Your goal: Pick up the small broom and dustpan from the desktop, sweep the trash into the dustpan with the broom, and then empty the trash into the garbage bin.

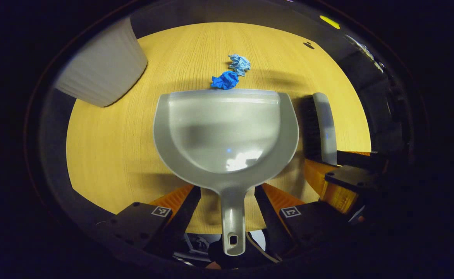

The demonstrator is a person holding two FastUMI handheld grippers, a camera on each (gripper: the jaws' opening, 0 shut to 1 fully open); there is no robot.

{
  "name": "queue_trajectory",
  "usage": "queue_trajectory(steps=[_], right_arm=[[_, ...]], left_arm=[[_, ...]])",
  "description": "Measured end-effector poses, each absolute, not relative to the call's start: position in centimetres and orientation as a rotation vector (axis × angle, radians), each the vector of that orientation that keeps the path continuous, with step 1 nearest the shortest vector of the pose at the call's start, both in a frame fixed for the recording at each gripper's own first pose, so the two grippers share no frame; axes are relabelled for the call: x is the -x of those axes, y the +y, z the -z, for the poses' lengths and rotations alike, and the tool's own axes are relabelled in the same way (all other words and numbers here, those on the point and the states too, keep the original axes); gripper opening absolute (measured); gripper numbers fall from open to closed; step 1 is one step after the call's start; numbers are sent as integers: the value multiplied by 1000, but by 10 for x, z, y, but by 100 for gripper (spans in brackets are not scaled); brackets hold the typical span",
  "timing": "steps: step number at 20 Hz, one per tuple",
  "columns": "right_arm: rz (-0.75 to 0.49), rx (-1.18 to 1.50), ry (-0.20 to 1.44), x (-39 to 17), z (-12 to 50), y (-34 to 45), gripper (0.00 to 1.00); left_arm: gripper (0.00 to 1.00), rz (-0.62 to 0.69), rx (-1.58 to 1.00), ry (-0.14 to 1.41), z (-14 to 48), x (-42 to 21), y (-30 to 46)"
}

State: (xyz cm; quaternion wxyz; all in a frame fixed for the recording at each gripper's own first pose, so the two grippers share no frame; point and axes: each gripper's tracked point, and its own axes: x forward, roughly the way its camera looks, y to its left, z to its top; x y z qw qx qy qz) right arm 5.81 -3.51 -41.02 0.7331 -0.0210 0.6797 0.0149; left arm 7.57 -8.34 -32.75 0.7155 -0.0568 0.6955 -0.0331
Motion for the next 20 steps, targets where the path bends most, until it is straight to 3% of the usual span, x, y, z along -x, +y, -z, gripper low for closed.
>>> queue_trajectory(steps=[6,7,8,9,10,11,12,14,15,16,17,18,19,20], right_arm=[[8,42,1546,-63,432,-37,98],[13,40,1554,-63,434,-37,92],[13,22,1564,-65,433,-34,97],[16,15,1563,-65,436,-32,93],[16,4,1561,-66,436,-31,80],[2,-20,1578,-66,436,-27,97],[1,-33,1584,-64,437,-25,96],[2,-33,1582,-65,436,-25,64],[-8,-25,1581,-64,438,-24,64],[-12,-22,1573,-67,437,-24,64],[-12,-24,1571,-65,437,-24,73],[-5,-30,1564,-65,437,-24,73],[-7,-33,1572,-65,437,-24,77],[-17,-26,1574,-65,437,-24,72]], left_arm=[[86,55,93,1591,342,-85,-79],[85,45,83,1592,345,-86,-77],[83,37,83,1592,349,-90,-75],[85,32,93,1596,345,-90,-74],[86,30,96,1597,345,-92,-74],[86,40,88,1603,346,-93,-73],[85,53,76,1620,345,-95,-72],[81,59,72,1631,344,-92,-73],[80,57,72,1623,345,-93,-72],[77,54,77,1627,345,-92,-73],[72,46,87,1625,345,-91,-74],[57,48,87,1641,345,-91,-75],[53,48,89,1644,346,-88,-74],[38,48,91,1647,344,-89,-74]])
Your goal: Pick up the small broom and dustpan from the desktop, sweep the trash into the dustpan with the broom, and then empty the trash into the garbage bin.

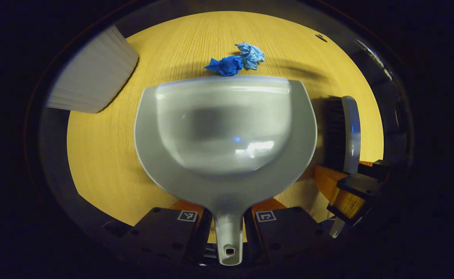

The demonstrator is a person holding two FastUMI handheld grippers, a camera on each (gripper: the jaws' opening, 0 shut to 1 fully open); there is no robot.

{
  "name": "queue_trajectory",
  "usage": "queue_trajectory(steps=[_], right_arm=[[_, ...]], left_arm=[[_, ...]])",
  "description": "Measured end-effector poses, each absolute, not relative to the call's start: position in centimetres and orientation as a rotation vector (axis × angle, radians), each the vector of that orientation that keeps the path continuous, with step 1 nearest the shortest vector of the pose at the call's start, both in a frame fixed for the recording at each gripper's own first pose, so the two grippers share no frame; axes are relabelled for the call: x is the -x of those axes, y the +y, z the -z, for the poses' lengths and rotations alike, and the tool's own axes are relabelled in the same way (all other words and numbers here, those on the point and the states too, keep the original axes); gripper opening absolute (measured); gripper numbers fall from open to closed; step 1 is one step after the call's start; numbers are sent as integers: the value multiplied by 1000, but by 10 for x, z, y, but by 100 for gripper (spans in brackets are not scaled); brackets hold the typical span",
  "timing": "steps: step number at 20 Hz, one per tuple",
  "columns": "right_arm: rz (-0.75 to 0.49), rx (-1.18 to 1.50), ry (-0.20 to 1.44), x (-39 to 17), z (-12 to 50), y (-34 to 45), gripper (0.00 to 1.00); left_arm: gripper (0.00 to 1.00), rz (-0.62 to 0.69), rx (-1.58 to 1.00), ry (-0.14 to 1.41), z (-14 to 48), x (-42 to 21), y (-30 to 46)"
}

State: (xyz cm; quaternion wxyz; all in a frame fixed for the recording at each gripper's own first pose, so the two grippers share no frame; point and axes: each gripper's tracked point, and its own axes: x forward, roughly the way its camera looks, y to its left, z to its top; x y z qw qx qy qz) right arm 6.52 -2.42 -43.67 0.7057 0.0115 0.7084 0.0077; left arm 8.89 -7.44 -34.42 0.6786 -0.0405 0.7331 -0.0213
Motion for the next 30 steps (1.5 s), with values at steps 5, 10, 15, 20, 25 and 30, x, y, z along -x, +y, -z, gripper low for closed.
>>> queue_trajectory(steps=[5,10,15,20,25,30], right_arm=[[-63,6,1610,-61,436,-22,55],[-166,-55,1650,-64,432,-15,45],[-244,43,1471,-150,394,-28,47],[-261,199,1253,-276,354,-32,38],[-510,576,1235,-306,408,-16,37],[-596,781,1301,-309,443,5,47]], left_arm=[[38,40,102,1644,344,-87,-74],[30,87,55,1692,343,-81,-68],[27,137,-23,1699,335,-72,-51],[27,185,-120,1670,329,-67,-29],[27,250,-150,1656,341,-50,-18],[27,261,-171,1664,350,-40,-10]])
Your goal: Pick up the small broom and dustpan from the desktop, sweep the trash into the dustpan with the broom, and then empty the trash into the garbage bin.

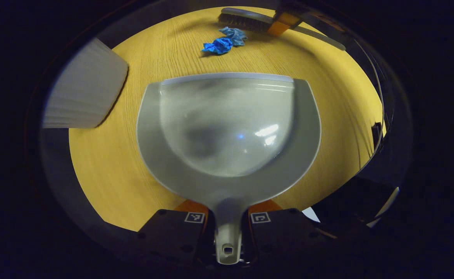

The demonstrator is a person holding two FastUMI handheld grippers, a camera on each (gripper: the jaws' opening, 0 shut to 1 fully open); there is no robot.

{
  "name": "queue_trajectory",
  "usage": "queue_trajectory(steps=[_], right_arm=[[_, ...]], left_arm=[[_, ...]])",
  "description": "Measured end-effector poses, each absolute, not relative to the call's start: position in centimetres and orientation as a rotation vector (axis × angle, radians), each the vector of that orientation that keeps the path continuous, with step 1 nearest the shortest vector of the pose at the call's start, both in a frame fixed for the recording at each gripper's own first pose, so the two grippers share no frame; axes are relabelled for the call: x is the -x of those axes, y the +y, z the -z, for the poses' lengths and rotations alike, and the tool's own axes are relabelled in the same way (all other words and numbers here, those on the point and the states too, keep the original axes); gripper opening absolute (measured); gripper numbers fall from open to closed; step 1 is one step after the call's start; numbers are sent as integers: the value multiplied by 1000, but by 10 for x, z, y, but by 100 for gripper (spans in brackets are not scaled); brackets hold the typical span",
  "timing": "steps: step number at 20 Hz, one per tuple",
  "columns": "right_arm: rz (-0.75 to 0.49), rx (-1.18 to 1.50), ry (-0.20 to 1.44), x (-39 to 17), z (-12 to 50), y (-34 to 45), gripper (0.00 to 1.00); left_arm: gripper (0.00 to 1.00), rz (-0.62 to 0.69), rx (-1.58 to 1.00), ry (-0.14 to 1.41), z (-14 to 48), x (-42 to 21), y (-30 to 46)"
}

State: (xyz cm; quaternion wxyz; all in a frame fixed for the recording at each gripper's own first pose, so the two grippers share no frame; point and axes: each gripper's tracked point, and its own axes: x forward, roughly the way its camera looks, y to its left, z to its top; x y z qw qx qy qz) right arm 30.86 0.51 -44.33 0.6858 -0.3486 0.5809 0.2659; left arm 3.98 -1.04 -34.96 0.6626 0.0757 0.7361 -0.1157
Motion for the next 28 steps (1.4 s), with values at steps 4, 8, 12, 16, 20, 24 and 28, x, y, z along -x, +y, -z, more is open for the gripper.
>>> queue_trajectory(steps=[4,8,12,16,20,24,28], right_arm=[[-634,864,1302,-314,444,26,46],[-808,968,1293,-285,439,46,38],[-1066,1053,1344,-235,437,50,38],[-1216,1140,1317,-220,440,35,46],[-1319,1061,1394,-208,432,40,46],[-1325,822,1458,-206,423,48,45],[-1313,419,1457,-215,391,54,46]], left_arm=[[27,253,-159,1667,349,-40,-11],[27,278,-143,1639,351,-40,-10],[27,305,-173,1633,351,-43,-3],[27,335,-202,1610,351,-45,3],[27,343,-222,1577,355,-39,5],[27,305,-199,1534,356,-47,2],[27,288,-156,1398,348,-58,0]])
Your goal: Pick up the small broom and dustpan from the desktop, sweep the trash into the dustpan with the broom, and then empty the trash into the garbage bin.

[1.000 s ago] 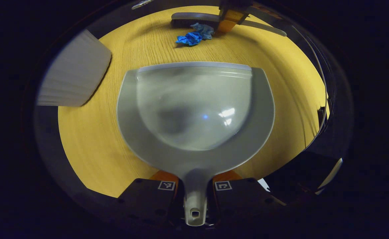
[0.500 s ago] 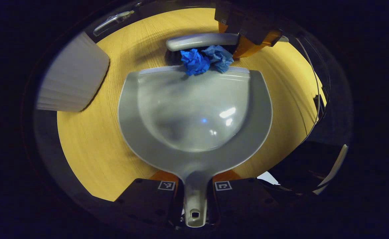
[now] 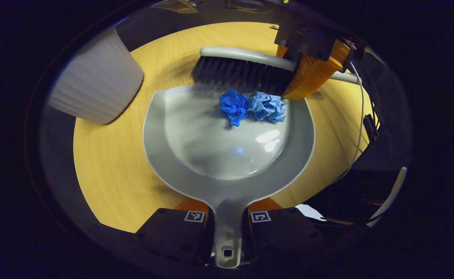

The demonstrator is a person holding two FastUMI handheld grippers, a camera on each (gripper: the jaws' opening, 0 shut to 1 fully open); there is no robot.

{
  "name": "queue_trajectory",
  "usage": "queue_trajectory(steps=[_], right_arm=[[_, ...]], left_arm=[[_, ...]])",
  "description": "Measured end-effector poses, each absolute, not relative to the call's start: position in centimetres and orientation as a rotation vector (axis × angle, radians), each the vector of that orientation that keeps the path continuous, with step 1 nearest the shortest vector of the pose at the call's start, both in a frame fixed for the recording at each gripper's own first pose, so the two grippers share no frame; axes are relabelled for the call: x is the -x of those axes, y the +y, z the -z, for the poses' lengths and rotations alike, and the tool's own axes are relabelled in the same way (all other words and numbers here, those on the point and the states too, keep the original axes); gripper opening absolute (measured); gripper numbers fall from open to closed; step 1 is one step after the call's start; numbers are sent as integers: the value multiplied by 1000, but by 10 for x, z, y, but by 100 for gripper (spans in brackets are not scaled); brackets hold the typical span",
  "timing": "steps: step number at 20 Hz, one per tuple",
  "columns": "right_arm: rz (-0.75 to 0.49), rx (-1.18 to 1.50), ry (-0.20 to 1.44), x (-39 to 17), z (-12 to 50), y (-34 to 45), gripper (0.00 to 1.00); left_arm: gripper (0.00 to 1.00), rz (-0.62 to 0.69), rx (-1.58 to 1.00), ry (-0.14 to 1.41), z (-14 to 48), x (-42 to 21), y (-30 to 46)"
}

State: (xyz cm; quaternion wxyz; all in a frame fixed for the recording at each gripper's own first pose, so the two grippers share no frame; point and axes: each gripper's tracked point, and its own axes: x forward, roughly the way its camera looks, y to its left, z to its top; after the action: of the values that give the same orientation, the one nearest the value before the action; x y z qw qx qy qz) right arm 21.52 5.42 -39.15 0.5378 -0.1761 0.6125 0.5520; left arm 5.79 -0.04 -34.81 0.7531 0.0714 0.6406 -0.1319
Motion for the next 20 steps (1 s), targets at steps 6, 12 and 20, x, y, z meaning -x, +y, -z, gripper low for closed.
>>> queue_trajectory(steps=[6,12,20], right_arm=[[-1219,-256,1204,-245,349,31,37],[-1102,-712,903,-262,366,-1,37],[-926,-847,824,-189,447,-49,37]], left_arm=[[27,271,-123,1203,321,-72,0],[27,257,-144,1000,246,-131,16],[27,79,-303,886,128,-242,137]])
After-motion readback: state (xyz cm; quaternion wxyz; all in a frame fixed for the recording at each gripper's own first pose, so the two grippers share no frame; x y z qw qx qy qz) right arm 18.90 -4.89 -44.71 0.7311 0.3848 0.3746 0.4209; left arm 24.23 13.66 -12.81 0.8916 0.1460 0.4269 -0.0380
